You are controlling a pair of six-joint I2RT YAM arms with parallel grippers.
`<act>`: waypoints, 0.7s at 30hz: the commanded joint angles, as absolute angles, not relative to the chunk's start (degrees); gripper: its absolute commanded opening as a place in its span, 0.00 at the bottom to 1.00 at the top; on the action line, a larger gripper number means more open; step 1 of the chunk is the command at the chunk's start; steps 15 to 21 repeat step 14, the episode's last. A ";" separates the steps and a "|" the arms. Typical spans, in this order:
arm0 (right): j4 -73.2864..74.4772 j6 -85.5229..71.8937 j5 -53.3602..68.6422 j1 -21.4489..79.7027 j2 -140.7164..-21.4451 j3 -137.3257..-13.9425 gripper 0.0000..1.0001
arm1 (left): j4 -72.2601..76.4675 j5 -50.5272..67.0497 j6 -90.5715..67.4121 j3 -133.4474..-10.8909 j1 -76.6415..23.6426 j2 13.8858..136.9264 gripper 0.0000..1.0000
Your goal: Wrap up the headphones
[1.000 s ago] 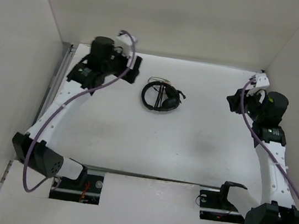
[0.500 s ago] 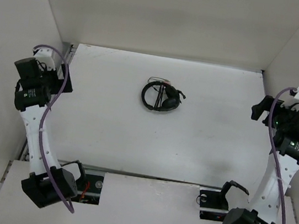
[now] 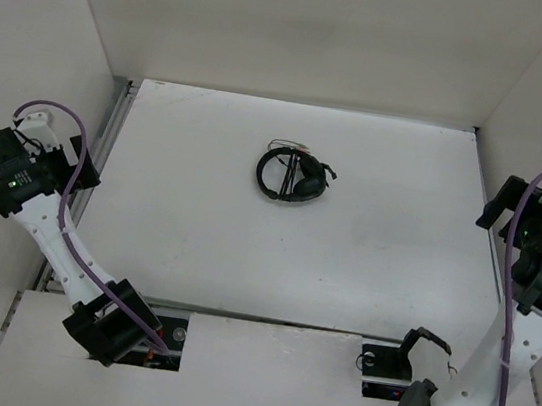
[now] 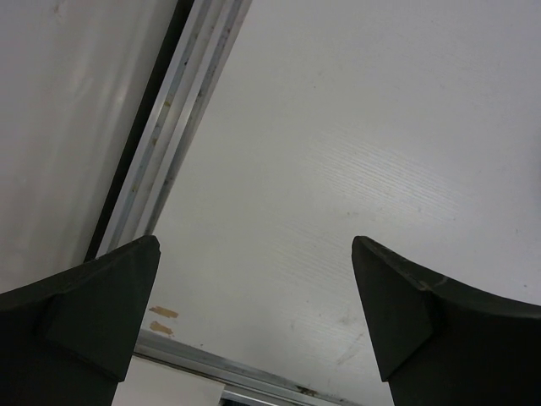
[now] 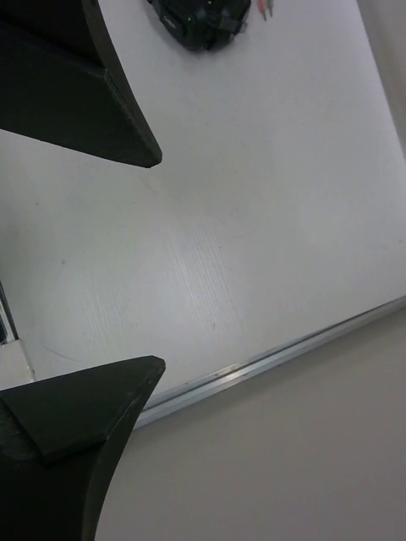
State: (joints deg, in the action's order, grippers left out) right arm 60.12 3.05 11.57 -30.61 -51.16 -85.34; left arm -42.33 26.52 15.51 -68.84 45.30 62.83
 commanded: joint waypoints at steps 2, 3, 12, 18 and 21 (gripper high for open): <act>64.25 3.34 6.59 -28.35 -45.89 -87.98 1.00 | -44.47 31.11 18.28 -72.42 46.01 63.28 1.00; 64.25 2.99 6.50 -28.26 -45.36 -87.63 1.00 | -44.39 30.85 18.54 -72.42 45.75 63.63 1.00; 59.16 6.51 10.63 -27.64 -44.21 -82.45 1.00 | -43.77 30.41 17.75 -72.60 45.75 66.71 1.00; 56.97 5.45 10.37 -28.17 -44.21 -81.57 1.00 | -43.68 30.41 17.84 -72.95 46.45 67.32 1.00; 56.97 5.45 10.37 -28.17 -44.21 -81.57 1.00 | -43.68 30.41 17.84 -72.95 46.45 67.32 1.00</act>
